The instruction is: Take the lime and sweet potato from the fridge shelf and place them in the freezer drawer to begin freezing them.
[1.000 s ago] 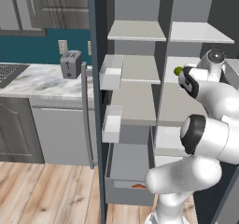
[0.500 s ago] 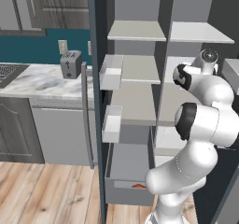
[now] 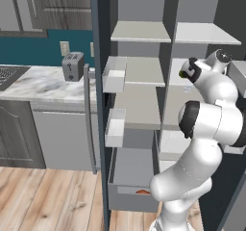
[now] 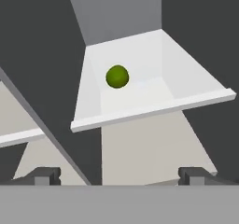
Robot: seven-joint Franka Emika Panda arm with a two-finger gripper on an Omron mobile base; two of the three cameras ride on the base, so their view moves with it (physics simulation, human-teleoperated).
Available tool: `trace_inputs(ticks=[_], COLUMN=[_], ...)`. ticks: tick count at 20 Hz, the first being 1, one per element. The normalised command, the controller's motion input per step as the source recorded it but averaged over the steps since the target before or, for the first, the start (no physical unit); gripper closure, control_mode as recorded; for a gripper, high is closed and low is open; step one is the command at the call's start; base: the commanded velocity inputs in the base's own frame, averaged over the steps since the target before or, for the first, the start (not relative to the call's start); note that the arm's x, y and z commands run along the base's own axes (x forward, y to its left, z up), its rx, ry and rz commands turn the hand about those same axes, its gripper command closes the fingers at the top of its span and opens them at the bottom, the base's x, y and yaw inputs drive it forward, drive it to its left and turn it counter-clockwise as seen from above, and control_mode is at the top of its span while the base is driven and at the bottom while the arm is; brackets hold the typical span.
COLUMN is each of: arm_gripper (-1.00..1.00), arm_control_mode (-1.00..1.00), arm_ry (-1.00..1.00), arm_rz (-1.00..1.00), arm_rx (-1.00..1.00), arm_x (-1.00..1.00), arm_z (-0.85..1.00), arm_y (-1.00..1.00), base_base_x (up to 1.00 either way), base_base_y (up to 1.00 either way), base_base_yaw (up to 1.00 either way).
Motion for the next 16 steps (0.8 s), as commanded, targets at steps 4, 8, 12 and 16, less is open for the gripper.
trace_inputs(ticks=[4, 8, 12, 16], arm_gripper=[-1.00, -1.00, -1.00, -1.00], arm_control_mode=[-1.00, -1.00, -1.00, -1.00], arm_ry=[0.00, 0.00, 0.00, 0.00], arm_rz=[0.06, 0.02, 0.00, 0.00], arm_rx=[0.06, 0.07, 0.04, 0.04], arm_x=[0.04, 0.09, 0.19, 0.10], arm_z=[0.00, 0.00, -0.01, -0.04], arm_y=[-0.01, 0.00, 0.00, 0.00], base_base_x=[0.00, 0.00, 0.00, 0.00], base_base_y=[0.00, 0.00, 0.00, 0.00], base_base_yaw=[0.00, 0.00, 0.00, 0.00])
